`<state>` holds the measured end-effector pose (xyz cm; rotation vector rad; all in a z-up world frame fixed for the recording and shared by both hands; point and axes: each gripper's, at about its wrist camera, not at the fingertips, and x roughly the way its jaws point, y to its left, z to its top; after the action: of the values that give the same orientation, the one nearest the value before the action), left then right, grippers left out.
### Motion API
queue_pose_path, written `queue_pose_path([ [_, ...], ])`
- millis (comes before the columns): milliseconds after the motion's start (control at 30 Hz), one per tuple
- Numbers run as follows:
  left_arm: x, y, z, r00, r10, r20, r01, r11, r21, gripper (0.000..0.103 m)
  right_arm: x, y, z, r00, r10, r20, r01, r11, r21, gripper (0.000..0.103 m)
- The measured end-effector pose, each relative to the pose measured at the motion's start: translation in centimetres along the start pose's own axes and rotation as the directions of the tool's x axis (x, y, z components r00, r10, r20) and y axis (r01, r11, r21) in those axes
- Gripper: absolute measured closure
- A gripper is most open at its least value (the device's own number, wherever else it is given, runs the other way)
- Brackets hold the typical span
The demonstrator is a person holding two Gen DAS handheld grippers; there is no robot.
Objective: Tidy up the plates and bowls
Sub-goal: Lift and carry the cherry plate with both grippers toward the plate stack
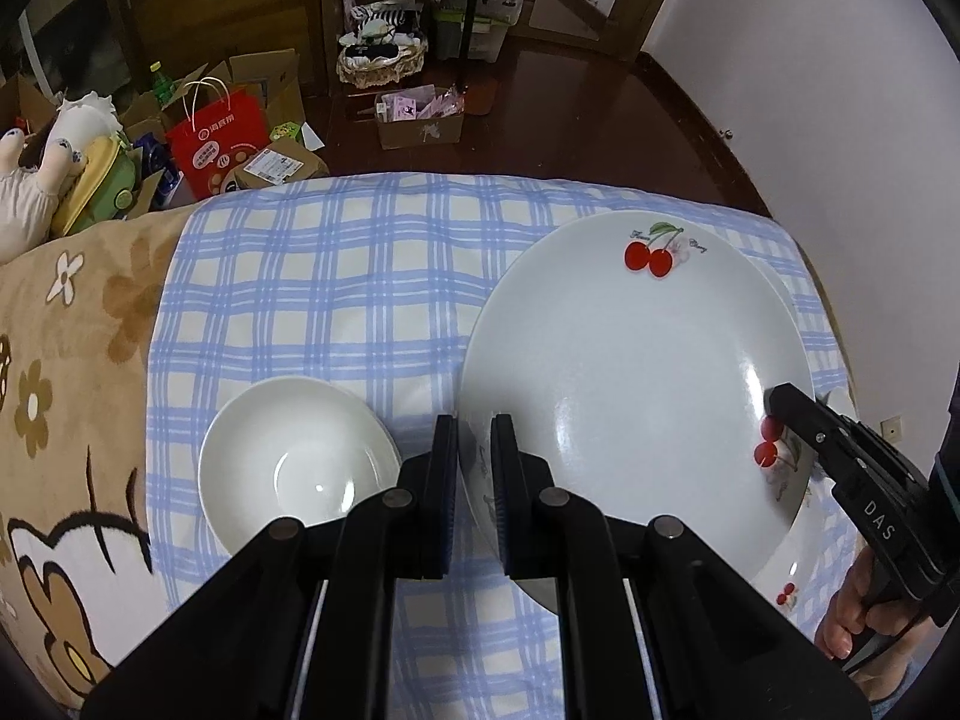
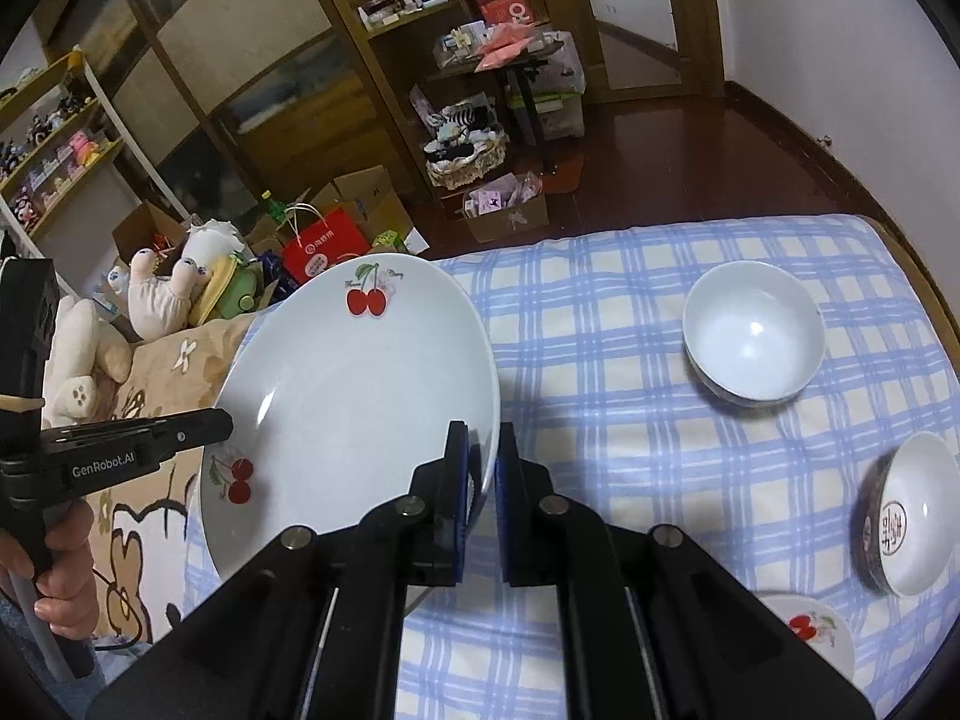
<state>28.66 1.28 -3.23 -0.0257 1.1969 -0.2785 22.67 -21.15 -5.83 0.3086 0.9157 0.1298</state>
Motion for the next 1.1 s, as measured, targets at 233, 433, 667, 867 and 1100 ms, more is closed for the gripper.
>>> queue_pose_path([
  [233, -1.8, -0.6, -1.7, 1.000, 0.003, -0.001, -0.003, 1.000, 0.024, 0.092, -2.6, 0.4, -0.9, 1.000, 0.011, 0.015, -0.011, 1.000, -0.008, 0.095],
  [433, -3.3, -2.2, -3.0, 1.000, -0.010, 0.017, 0.009, 0.999, 0.042, 0.092, -4.7, -0.3, -2.0, 0.999, 0.001, 0.033, -0.002, 1.000, 0.015, 0.095],
  [667, -3.9, -4.8, -4.7, 0.999, -0.034, 0.021, 0.032, 0.997, 0.069, 0.092, -7.0, -2.1, -3.8, 0.999, -0.029, 0.040, 0.027, 0.999, 0.036, 0.095],
  [867, -4.0, -7.7, -6.3, 0.999, -0.049, 0.010, 0.047, 0.992, 0.116, 0.092, -9.1, -4.2, -5.5, 0.997, -0.065, 0.044, 0.062, 0.996, 0.071, 0.095],
  [1100, -4.9, -10.8, -7.9, 0.996, -0.087, 0.015, 0.084, 0.985, 0.150, 0.092, -12.3, -6.2, -7.6, 0.992, -0.115, 0.059, 0.110, 0.990, 0.083, 0.094],
])
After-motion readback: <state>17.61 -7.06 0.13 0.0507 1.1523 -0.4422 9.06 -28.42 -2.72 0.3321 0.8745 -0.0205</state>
